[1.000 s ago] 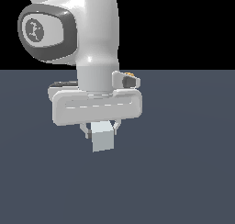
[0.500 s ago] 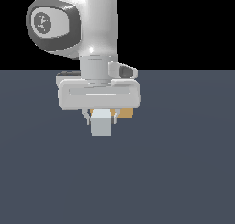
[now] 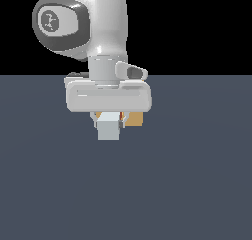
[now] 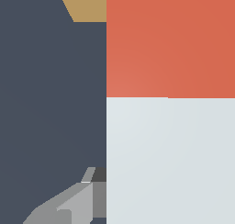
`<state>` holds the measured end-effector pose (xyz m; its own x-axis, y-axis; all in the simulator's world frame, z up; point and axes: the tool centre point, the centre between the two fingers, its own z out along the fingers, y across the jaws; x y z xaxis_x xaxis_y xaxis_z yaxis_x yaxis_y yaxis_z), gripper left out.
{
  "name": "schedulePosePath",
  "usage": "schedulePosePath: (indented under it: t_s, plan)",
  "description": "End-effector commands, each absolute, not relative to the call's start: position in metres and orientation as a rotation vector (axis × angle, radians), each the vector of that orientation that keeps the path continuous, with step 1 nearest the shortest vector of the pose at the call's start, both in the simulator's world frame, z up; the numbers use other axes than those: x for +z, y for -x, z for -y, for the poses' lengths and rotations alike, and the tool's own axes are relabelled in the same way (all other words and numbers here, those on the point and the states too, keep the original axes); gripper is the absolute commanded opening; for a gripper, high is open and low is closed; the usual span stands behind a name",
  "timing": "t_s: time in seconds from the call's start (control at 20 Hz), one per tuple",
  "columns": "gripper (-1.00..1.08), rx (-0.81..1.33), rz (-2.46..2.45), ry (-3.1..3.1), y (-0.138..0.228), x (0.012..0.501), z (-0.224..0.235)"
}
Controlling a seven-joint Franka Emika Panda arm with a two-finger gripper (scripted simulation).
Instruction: Insert the peg into the horizontal hole in a box.
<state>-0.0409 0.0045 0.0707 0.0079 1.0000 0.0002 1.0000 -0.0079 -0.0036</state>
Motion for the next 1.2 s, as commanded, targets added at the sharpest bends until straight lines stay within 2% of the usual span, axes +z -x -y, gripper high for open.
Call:
schedulePosePath:
  t_s: [0.0,0.8,1.15]
  plan:
    - [-1.00,0.000,2.207,2.236,0.039,0.073,-0.005]
    - [-1.00,0.000,2.217,2.224,0.039,0.072,-0.004]
    - [-1.00,-0.001,2.218,2.225,0.040,0.073,-0.029]
